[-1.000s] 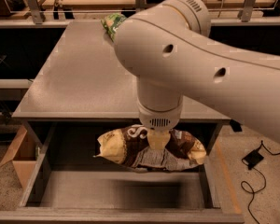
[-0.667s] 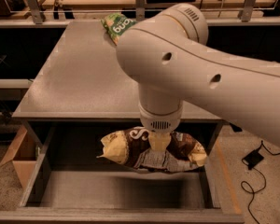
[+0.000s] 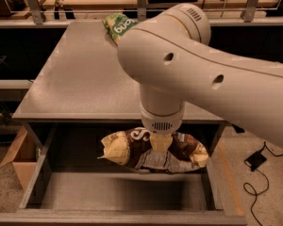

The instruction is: Place brown chip bag into top drawer

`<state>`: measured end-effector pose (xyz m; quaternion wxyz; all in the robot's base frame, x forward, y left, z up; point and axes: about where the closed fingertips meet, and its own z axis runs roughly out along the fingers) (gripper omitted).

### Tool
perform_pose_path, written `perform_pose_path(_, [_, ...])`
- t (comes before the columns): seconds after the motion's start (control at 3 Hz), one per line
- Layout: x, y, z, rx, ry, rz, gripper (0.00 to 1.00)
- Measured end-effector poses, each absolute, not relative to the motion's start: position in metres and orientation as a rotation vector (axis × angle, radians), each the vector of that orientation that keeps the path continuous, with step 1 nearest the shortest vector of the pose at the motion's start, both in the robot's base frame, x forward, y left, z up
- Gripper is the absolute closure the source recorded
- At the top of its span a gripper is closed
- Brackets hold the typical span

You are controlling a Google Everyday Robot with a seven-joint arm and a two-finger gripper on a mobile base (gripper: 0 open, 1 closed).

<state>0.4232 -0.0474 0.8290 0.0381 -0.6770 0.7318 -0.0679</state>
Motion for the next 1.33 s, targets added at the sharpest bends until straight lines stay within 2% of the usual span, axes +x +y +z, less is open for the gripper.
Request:
perform_pose_path(0.67, [0.4232,-0.0464,0.8292,-2.078,2.241,-0.21,0.12])
perform_pose_path(1.0, [0.4232,-0.0459,0.8292,-2.078,2.239,-0.21,0.0])
perform_pose_path(1.33, [0.4232,-0.0458,0.8292,-2.078,2.239,-0.21,0.0])
